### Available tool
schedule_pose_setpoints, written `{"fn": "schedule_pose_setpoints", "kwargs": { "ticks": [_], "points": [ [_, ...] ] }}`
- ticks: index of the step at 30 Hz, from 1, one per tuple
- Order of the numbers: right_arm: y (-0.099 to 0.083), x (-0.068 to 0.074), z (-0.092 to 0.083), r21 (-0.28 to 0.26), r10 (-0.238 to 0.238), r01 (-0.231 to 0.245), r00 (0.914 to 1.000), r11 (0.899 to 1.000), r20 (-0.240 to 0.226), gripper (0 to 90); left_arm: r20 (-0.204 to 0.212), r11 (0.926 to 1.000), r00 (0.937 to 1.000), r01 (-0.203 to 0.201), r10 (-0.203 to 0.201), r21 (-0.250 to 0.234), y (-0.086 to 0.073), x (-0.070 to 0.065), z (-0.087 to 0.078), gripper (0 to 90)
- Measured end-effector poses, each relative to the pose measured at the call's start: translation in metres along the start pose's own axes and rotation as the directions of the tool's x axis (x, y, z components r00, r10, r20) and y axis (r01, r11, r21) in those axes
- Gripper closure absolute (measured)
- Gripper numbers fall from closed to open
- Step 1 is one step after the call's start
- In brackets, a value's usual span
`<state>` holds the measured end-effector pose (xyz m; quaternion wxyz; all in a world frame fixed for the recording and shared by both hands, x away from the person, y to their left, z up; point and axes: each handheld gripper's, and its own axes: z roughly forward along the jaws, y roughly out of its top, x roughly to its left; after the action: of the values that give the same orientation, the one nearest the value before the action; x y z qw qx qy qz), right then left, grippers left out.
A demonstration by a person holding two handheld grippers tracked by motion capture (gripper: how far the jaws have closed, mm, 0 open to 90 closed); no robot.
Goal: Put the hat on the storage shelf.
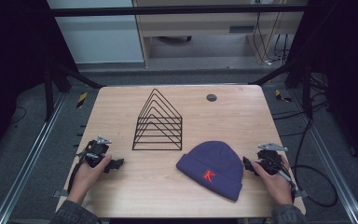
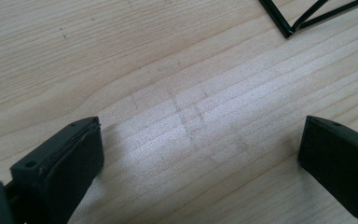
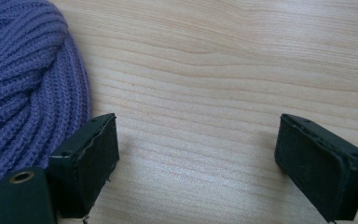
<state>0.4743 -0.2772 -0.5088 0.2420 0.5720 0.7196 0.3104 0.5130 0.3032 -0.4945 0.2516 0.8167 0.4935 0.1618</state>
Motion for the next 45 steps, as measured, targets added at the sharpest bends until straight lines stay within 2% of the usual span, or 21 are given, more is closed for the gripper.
{"fn": "schedule_pose_setpoints", "kwargs": {
  "ticks": [17, 18, 20, 23, 26, 30, 33, 35, 36, 38, 41, 44, 45],
  "points": [
    [0.002, 0.0, -0.003, 0.033, 0.007, -0.007, 0.9999, 0.999, -0.012, 14.8, 0.004, 0.9999, 1.0, -0.005, 0.005, 0.013, 0.001, -0.001, 0.0, 0.0],
    [0.004, 0.0, -0.004, 0.03, 0.018, -0.018, 0.9995, 0.999, -0.025, 15.0, 0.004, 0.9999, 1.0, -0.006, 0.006, 0.011, 0.001, -0.001, 0.0, 0.0],
    [0.008, 0.0, -0.006, 0.018, 0.003, -0.002, 0.9999, 1.0, -0.015, 15.3, 0.004, 0.9999, 1.0, -0.009, 0.009, 0.01, 0.001, -0.003, 0.0, 0.0],
    [0.013, 0.005, -0.012, -0.006, 0.012, -0.012, 0.9996, 1.0, -0.026, 15.6, 0.004, 1.0, 1.0, -0.005, 0.005, 0.007, 0.001, -0.004, 0.0, 0.0],
    [0.023, 0.015, -0.018, -0.023, -0.032, 0.031, 0.9986, 0.999, -0.041, 16.0, 0.003, 1.0, 1.0, -0.003, 0.003, -0.001, 0.0, -0.004, 0.0, 0.0],
    [0.036, 0.026, -0.02, 0.0, -0.092, 0.092, 0.9922, 0.996, -0.084, 17.4, 0.006, 1.0, 1.0, -0.003, 0.003, -0.006, 0.0, -0.004, 0.001, 0.0],
    [0.047, 0.03, -0.018, 0.026, -0.116, 0.12, 0.988, 0.992, -0.101, 19.3, 0.009, 1.0, 0.9999, -0.005, 0.005, -0.002, 0.001, -0.004, 0.001, 0.0],
    [0.059, 0.035, -0.016, 0.054, -0.144, 0.15, 0.983, 0.987, -0.114, 21.4, 0.009, 0.9999, 0.9999, -0.011, 0.011, -0.001, 0.0, -0.004, 0.0, 0.0],
    [0.066, 0.039, -0.013, 0.066, -0.141, 0.151, 0.9797, 0.986, -0.143, 22.0, 0.006, 0.9999, 0.9999, -0.012, 0.012, -0.01, -0.001, -0.004, 0.0, 0.0],
    [0.069, 0.041, -0.012, 0.076, -0.142, 0.155, 0.9779, 0.985, -0.153, 22.8, 0.01, 0.9999, 0.9999, -0.007, 0.007, -0.008, 0.0, -0.004, 0.001, 0.0],
    [0.08, 0.048, -0.009, 0.089, -0.161, 0.179, 0.9699, 0.98, -0.183, 25.0, 0.01, 0.9998, 0.9998, -0.016, 0.016, -0.014, -0.001, -0.003, 0.0, 0.0],
    [0.089, 0.052, -0.006, 0.118, -0.146, 0.176, 0.9634, 0.977, -0.225, 28.6, 0.01, 0.9997, 0.9999, -0.013, 0.013, -0.021, -0.002, -0.003, 0.0, 0.0],
    [0.093, 0.053, -0.005, 0.128, -0.15, 0.182, 0.9627, 0.975, -0.225, 29.6, 0.008, 0.9996, 0.9998, -0.02, 0.02, -0.019, -0.002, -0.003, 0.0, 0.0]
  ]
}}
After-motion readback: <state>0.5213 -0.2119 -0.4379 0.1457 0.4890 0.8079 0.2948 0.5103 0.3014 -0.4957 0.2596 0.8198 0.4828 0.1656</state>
